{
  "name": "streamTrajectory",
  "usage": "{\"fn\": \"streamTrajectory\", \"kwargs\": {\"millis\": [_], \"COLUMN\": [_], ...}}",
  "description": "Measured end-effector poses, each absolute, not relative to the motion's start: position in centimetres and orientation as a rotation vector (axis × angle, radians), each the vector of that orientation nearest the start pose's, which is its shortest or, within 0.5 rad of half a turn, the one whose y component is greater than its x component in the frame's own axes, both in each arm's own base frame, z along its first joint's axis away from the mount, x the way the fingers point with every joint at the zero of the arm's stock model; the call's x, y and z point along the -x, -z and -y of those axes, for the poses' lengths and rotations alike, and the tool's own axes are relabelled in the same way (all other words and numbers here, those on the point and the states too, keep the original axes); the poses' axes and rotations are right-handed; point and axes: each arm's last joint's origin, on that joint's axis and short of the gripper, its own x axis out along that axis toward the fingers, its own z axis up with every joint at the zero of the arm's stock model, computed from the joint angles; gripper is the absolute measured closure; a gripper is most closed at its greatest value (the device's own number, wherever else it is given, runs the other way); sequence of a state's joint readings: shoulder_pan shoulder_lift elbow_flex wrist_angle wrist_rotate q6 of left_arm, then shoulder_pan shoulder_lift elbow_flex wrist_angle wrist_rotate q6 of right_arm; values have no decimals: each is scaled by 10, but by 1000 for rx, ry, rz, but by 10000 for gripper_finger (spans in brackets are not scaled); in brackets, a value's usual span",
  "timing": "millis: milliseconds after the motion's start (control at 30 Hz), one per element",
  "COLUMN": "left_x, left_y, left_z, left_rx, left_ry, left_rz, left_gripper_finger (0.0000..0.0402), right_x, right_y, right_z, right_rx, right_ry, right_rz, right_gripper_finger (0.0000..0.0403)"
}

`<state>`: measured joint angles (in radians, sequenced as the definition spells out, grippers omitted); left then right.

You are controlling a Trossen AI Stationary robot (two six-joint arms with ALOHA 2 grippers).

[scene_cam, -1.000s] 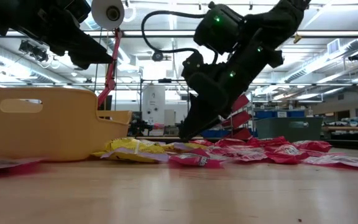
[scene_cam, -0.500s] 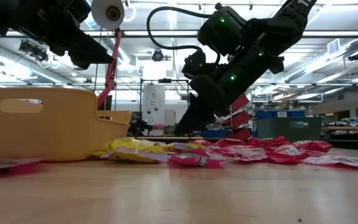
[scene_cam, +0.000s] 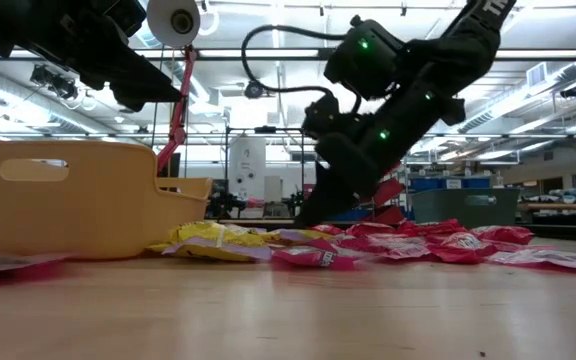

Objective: Sort candy
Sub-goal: Put the yellow candy pack into the blue bin

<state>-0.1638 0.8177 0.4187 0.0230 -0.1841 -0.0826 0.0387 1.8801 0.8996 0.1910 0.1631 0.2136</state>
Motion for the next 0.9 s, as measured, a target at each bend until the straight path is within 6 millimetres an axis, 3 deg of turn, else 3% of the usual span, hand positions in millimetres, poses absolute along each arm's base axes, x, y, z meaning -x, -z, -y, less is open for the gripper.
{"fn": "streamTrajectory", "kwargs": {"millis": [567,900], "left_x": [-177,-176], "left_y": [-221,-220], "left_z": [24,24], "left_rx": [16,17], "left_ry": [-35,-36], "left_rz": [-369,-373], "left_gripper_finger": [211,211], "right_x": [-354,-360], "right_y": [-116,-99], "right_z": [-10,-12], "right_rx": [-9,-77], "right_ry": [122,143], "right_rz": [-714,-720], "right_gripper_finger": [219,222]}}
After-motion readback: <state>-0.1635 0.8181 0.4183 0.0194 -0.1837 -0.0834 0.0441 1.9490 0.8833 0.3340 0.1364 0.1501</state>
